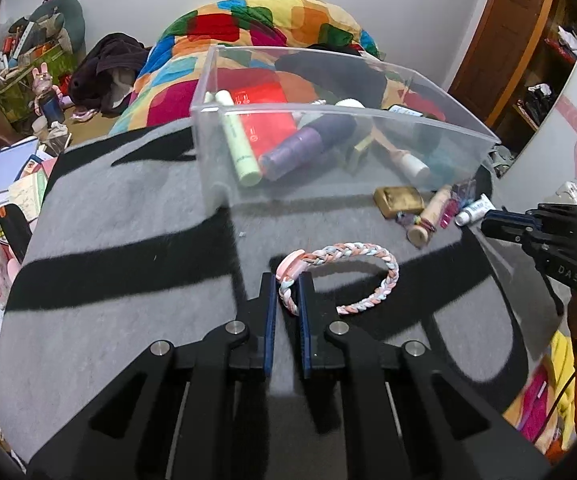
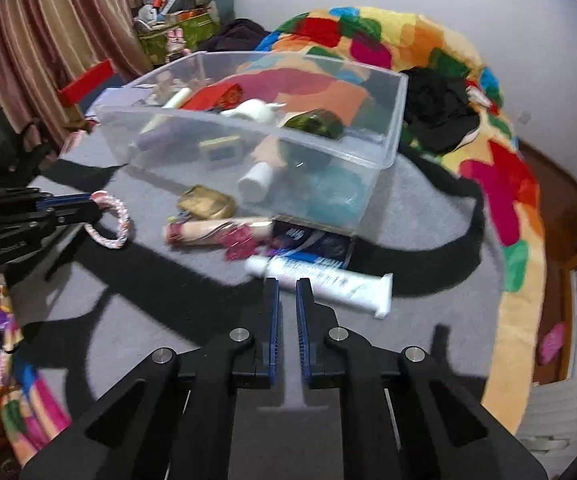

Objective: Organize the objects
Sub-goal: 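Grasp the braided rope bracelet with the left gripper while the right gripper grasps the white toothpaste tube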

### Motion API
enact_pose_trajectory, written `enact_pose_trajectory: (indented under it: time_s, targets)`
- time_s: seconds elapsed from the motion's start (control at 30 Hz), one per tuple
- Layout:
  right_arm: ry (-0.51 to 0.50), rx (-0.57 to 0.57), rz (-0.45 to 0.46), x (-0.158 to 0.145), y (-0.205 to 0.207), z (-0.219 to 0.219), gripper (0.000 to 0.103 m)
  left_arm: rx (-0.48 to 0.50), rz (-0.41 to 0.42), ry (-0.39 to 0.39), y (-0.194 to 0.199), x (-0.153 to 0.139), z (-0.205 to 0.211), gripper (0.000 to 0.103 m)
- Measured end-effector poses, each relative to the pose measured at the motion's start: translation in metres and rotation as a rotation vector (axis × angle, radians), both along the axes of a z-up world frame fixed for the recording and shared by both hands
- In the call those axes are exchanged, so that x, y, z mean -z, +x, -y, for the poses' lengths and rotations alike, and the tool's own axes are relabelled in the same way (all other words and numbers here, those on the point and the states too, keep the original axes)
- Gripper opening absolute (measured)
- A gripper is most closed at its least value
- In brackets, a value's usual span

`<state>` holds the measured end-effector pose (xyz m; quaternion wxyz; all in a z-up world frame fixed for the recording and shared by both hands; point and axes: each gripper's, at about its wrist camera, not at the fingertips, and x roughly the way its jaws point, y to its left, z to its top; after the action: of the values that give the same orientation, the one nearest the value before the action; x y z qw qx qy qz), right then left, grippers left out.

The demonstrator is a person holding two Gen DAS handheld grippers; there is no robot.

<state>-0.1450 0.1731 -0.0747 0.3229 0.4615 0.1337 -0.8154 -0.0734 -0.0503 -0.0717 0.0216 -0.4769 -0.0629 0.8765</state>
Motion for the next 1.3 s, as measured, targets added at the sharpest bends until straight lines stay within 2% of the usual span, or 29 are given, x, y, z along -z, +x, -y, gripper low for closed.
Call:
enact_pose_trajectory:
  time_s: [0.1,0.2,0.23,0.3,0.33,0.37,0.43,0.53,0.63,0.67,0.8,0.9,1.1,1.2,1.3]
  targets:
    - [-0.007,-0.017,-0.006,-0.002,0.010,-0.003,0.008,0.023,-0.001,0.016,0.010,-0.001,0.001,0.010]
    - [-0.035,0.017,-0.015,-0.008,0.012,-0.012,0.009,0.045,-0.008,0.019,0.019,-0.003,-0.002,0.010]
    - [-0.045,0.040,-0.010,-0.010,0.010,-0.016,0.016,0.053,-0.010,0.019,0.020,-0.003,-0.004,0.010]
    - [-0.075,0.108,-0.005,-0.012,0.002,-0.027,0.039,0.065,-0.014,0.007,0.023,-0.003,-0.010,0.010]
    - [-0.086,0.152,-0.010,-0.013,-0.004,-0.033,0.058,0.070,-0.015,0.003,0.023,-0.002,-0.011,0.010]
    - [-0.093,0.179,-0.012,-0.014,-0.010,-0.037,0.070,0.076,-0.016,0.000,0.024,-0.002,-0.014,0.010]
    - [-0.118,0.221,-0.004,-0.013,-0.020,-0.042,0.075,0.087,-0.015,-0.010,0.023,-0.002,-0.018,0.010]
    - [-0.104,0.214,0.017,-0.005,-0.033,-0.037,0.076,0.090,-0.012,-0.036,0.021,-0.001,-0.022,0.013]
    - [-0.074,0.184,0.017,0.003,-0.043,-0.030,0.076,0.084,-0.014,-0.034,0.019,-0.002,-0.020,0.022]
    - [-0.088,0.168,0.036,0.006,-0.046,-0.028,0.076,0.080,-0.017,-0.034,0.019,-0.003,-0.020,0.025]
    - [-0.149,0.095,0.132,0.015,-0.047,-0.026,0.075,0.070,-0.024,-0.031,0.017,-0.005,-0.017,0.026]
    - [-0.116,0.034,0.112,0.014,-0.031,-0.022,0.064,0.062,-0.029,-0.029,0.015,-0.006,-0.015,0.032]
    - [-0.053,-0.130,0.082,0.010,0.015,-0.011,0.060,0.076,-0.026,-0.028,0.007,-0.002,-0.021,0.036]
    - [-0.008,-0.131,0.015,0.005,0.023,-0.009,0.060,0.085,-0.012,-0.037,0.003,0.004,-0.025,0.037]
    - [-0.008,-0.098,-0.019,-0.001,0.016,-0.006,0.060,0.083,-0.019,-0.029,0.001,0.005,-0.026,0.037]
